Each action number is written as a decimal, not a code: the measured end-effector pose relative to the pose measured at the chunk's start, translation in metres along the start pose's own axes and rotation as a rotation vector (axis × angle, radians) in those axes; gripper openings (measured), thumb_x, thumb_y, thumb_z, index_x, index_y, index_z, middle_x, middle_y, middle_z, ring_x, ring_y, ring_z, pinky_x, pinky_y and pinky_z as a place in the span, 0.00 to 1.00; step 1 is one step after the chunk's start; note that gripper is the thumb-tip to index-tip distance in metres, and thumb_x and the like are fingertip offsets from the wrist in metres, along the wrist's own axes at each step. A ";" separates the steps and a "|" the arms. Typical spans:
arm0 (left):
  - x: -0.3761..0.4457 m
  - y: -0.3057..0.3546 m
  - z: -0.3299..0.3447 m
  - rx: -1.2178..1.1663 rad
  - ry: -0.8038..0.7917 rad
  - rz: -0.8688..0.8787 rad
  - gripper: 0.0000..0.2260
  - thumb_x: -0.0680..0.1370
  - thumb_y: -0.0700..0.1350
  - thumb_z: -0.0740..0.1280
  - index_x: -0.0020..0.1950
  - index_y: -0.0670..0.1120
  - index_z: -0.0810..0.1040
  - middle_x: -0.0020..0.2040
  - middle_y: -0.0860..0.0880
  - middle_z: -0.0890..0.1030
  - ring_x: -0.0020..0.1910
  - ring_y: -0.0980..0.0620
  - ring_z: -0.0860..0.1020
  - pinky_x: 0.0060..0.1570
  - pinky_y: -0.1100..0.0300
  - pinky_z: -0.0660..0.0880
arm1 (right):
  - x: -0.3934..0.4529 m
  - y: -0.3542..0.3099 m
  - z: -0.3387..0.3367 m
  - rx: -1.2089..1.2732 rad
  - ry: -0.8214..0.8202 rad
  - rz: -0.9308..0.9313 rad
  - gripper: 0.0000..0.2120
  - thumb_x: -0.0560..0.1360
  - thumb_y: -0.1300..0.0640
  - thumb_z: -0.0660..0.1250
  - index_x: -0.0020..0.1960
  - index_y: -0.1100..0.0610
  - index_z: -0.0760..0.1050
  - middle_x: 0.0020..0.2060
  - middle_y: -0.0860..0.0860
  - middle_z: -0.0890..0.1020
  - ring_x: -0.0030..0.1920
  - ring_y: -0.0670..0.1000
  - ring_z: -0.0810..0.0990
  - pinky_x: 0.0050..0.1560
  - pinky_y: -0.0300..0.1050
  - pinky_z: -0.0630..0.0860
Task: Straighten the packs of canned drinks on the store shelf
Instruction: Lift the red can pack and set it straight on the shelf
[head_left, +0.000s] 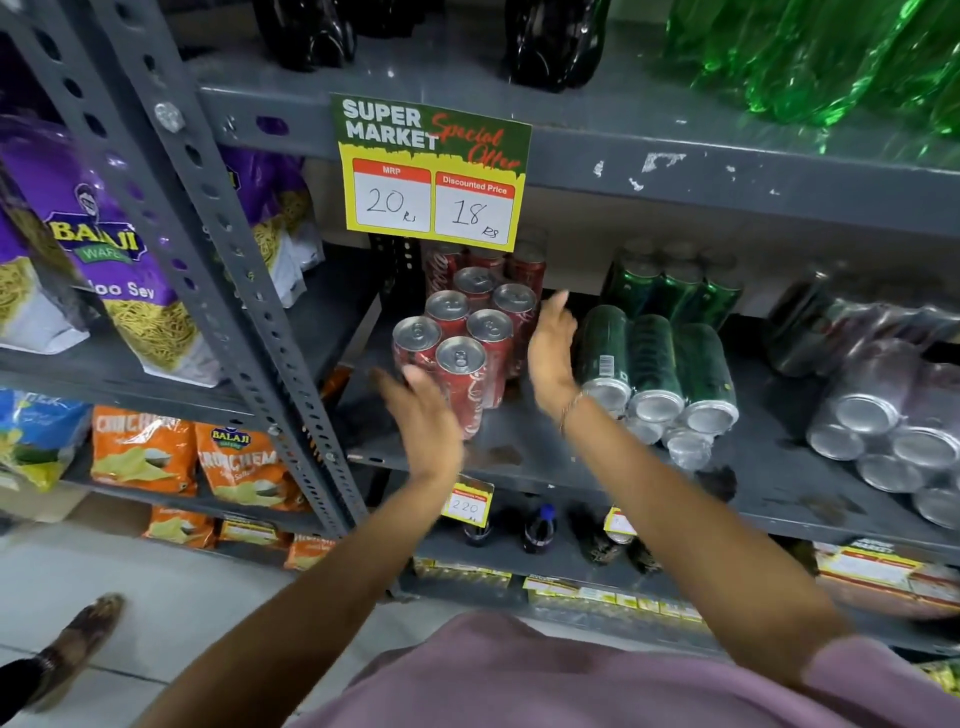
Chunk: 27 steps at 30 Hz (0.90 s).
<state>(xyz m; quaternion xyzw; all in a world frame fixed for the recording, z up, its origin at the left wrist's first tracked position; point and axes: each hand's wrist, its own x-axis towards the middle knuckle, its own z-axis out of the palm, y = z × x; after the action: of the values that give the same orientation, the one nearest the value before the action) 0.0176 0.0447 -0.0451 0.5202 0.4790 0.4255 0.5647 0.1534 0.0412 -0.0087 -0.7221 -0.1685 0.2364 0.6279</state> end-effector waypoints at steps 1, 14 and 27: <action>-0.013 -0.002 0.008 -0.019 -0.031 0.009 0.34 0.79 0.64 0.44 0.78 0.48 0.39 0.80 0.47 0.43 0.79 0.48 0.45 0.77 0.47 0.47 | 0.017 -0.004 0.002 0.061 -0.061 0.057 0.35 0.79 0.36 0.40 0.73 0.59 0.63 0.73 0.58 0.67 0.73 0.56 0.65 0.73 0.46 0.55; 0.067 0.012 -0.014 -0.100 -0.094 -0.241 0.29 0.77 0.68 0.46 0.58 0.51 0.78 0.44 0.55 0.83 0.44 0.55 0.80 0.38 0.62 0.74 | -0.012 0.035 0.013 0.361 -0.101 0.121 0.38 0.77 0.34 0.38 0.74 0.57 0.63 0.72 0.55 0.70 0.72 0.54 0.68 0.74 0.51 0.62; 0.081 0.023 -0.018 -0.014 -0.124 -0.159 0.30 0.79 0.65 0.44 0.71 0.48 0.69 0.70 0.44 0.74 0.60 0.50 0.75 0.59 0.56 0.71 | -0.053 0.039 -0.006 0.050 -0.125 0.012 0.35 0.77 0.34 0.40 0.77 0.54 0.54 0.77 0.52 0.60 0.76 0.52 0.59 0.76 0.55 0.56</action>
<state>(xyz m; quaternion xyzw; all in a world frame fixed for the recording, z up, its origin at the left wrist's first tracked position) 0.0147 0.1299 -0.0300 0.5020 0.4798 0.3498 0.6288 0.1100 0.0016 -0.0395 -0.6910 -0.1972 0.2888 0.6326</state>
